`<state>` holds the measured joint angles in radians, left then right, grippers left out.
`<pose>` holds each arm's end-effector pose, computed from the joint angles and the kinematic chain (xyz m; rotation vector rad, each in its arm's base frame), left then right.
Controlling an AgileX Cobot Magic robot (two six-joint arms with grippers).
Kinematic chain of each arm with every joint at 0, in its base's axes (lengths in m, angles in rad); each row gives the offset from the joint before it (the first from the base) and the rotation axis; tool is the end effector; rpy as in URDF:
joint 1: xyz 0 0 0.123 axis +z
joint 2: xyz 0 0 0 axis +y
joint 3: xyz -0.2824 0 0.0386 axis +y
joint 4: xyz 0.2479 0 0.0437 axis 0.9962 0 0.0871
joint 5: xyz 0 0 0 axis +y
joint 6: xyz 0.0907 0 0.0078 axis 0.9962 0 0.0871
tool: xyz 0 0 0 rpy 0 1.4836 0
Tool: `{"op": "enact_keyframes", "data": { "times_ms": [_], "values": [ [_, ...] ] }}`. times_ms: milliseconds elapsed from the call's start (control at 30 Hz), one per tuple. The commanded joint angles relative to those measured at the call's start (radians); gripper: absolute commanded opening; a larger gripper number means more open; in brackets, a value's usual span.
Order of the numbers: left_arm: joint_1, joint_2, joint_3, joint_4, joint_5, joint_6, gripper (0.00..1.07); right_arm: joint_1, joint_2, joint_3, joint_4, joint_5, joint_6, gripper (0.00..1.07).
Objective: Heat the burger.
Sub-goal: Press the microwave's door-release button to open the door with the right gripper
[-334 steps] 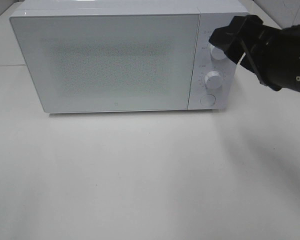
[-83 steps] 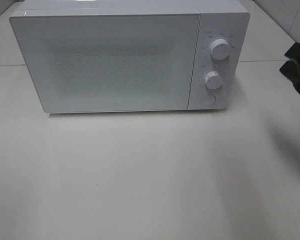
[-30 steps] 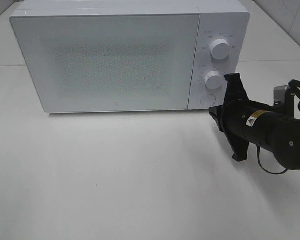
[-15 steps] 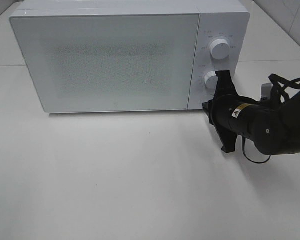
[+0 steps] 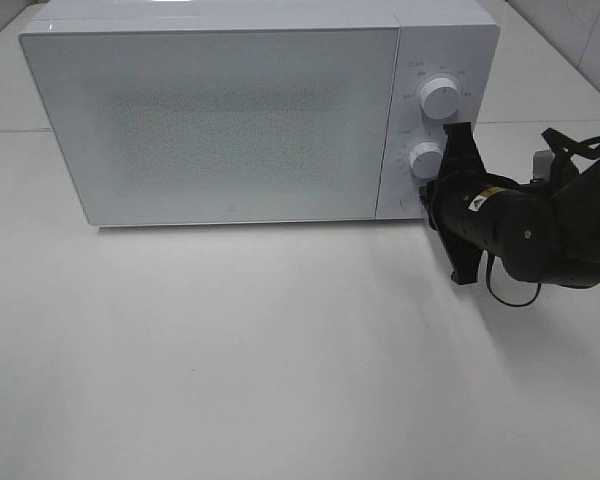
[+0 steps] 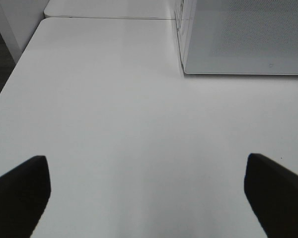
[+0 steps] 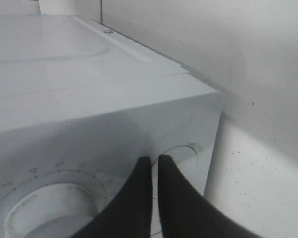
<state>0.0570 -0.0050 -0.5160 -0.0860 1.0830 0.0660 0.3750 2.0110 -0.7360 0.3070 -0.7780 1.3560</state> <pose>-0.0082 -0.0074 0.2800 0.0154 2.0426 -0.0260 0.3327 0.1103 0.1001 1.3354 1.6856 1.0069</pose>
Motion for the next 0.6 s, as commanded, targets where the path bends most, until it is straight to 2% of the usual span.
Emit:
{"op": "enact_keyframes", "data": {
  "times_ms": [33, 600],
  "values": [
    [0.003, -0.002, 0.001, -0.002, -0.014, -0.004, 0.98, -0.006, -0.003, -0.009, -0.007, 0.013, -0.014, 0.01],
    [0.003, -0.002, 0.001, -0.002, -0.014, -0.004, 0.98, -0.006, 0.053, -0.063, -0.034, -0.019, 0.01, 0.01]
  ]
}}
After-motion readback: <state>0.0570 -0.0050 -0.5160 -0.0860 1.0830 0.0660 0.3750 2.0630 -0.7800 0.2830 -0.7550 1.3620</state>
